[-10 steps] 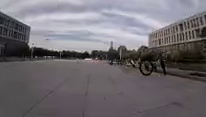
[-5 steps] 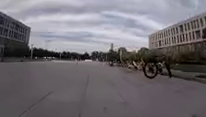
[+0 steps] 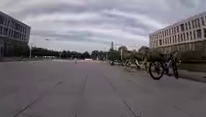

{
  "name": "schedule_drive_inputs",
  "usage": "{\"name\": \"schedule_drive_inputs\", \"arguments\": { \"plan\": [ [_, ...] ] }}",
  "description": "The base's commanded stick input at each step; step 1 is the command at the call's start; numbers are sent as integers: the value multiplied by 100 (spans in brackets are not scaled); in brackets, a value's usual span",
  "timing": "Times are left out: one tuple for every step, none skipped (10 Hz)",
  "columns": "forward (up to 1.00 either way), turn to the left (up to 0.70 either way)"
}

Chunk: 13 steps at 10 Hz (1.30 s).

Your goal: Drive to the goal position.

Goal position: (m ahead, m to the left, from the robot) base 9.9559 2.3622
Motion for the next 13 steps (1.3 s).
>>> {"name": "schedule_drive_inputs", "arguments": {
  "plan": [
    [85, 0],
    [85, 0],
    [85, 0],
    [85, 0],
    [85, 0],
    [85, 0],
    [85, 0],
    [85, 0],
    [85, 22],
    [85, 0],
    [85, 0],
    [85, 0],
    [85, 0]
  ]
}}
